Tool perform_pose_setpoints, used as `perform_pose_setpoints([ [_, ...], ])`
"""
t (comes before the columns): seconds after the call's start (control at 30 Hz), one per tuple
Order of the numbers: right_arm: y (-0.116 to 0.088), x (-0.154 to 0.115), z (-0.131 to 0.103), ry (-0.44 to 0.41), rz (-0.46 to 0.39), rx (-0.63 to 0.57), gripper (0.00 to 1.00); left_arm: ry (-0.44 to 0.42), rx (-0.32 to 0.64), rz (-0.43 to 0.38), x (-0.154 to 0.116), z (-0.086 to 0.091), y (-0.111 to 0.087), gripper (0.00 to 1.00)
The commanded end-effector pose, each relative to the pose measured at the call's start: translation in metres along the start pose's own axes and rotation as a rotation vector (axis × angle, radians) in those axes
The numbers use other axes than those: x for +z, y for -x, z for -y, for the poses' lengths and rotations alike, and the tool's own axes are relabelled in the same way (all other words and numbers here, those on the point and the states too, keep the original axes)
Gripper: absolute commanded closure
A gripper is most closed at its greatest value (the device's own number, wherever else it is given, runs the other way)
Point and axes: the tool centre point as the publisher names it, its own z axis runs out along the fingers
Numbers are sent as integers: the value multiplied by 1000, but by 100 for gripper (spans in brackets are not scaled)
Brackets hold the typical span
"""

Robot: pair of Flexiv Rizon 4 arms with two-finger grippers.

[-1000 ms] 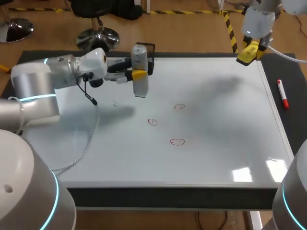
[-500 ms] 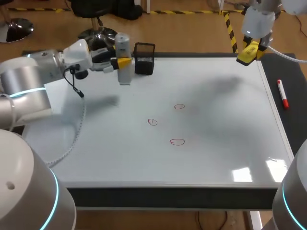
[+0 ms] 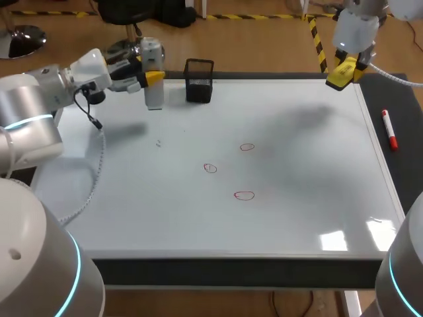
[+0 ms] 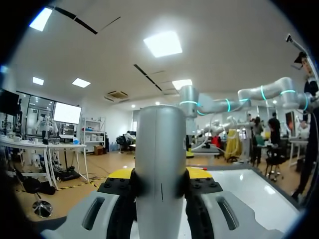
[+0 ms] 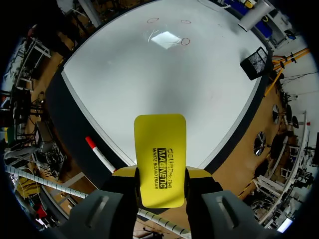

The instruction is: Pick up the inspection probe, press it on each red-marked spot on the whiteboard one by one, put down the probe, pick up the eraser, and wipe off all the red marks.

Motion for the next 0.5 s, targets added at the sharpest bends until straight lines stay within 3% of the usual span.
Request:
perform_pose_setpoints([
  [0.03,0,-1,0,-2,-4,-2,100,-6,-2,20,-5,-1,8,100],
  [0.5,0,-1,0,-2,-4,-2,100,-4,-8,79,-14,-2,27,100],
])
